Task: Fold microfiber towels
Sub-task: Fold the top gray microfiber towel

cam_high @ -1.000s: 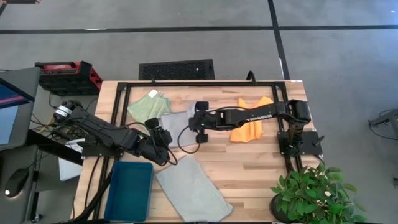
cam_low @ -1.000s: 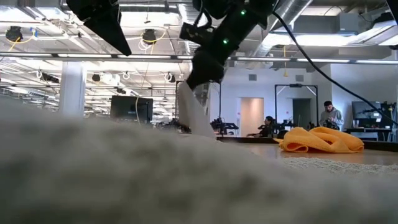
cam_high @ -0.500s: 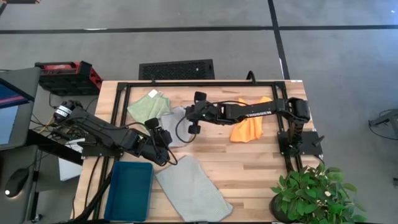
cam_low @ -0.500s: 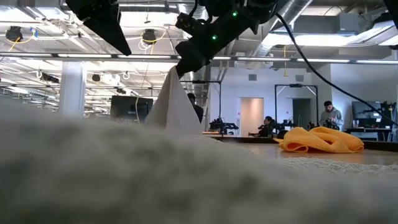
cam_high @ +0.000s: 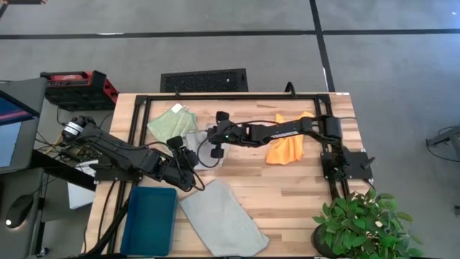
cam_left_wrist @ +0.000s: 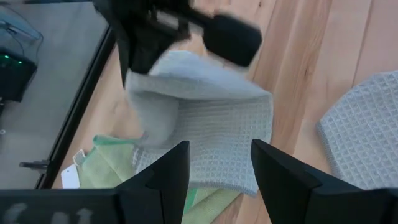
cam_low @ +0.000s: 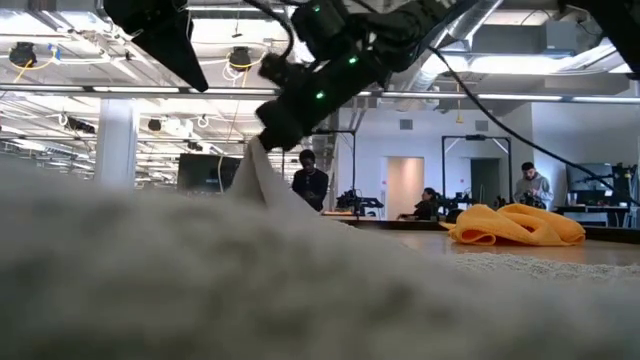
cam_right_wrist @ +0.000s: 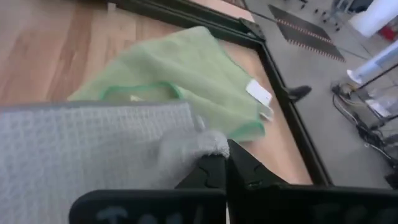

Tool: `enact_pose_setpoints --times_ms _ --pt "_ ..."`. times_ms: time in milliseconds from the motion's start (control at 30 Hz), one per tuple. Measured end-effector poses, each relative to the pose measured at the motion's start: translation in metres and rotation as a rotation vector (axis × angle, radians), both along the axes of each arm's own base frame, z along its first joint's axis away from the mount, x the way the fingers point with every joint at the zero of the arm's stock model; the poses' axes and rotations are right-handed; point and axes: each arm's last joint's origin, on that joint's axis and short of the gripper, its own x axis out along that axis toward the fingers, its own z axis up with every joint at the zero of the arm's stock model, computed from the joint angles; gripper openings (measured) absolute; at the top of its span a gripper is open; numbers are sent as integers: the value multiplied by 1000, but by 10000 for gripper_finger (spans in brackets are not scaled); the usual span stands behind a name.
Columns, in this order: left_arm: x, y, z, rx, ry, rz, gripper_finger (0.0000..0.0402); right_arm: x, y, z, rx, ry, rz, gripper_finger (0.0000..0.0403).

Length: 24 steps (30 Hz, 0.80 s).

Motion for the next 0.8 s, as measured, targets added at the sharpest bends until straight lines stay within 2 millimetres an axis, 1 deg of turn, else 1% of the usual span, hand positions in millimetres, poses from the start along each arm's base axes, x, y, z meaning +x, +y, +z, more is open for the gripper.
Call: enact_pose_setpoints --times_ms 67,133,200,267,533,800 --pt "0 0 0 1 2 0 165 6 7 -2 2 2 19 7" --pt "0 0 0 2 2 0 165 9 13 3 5 -9 57 5" --pt "0 0 0 3 3 0 165 10 20 6 12 -23 98 3" --pt "0 0 0 3 3 0 165 10 24 5 15 -16 110 4" --pt "-2 1 -1 4 14 10 165 10 29 5 24 -18 136 40" --pt "-2 1 -1 -1 13 13 165 10 31 4 51 -11 181 65"
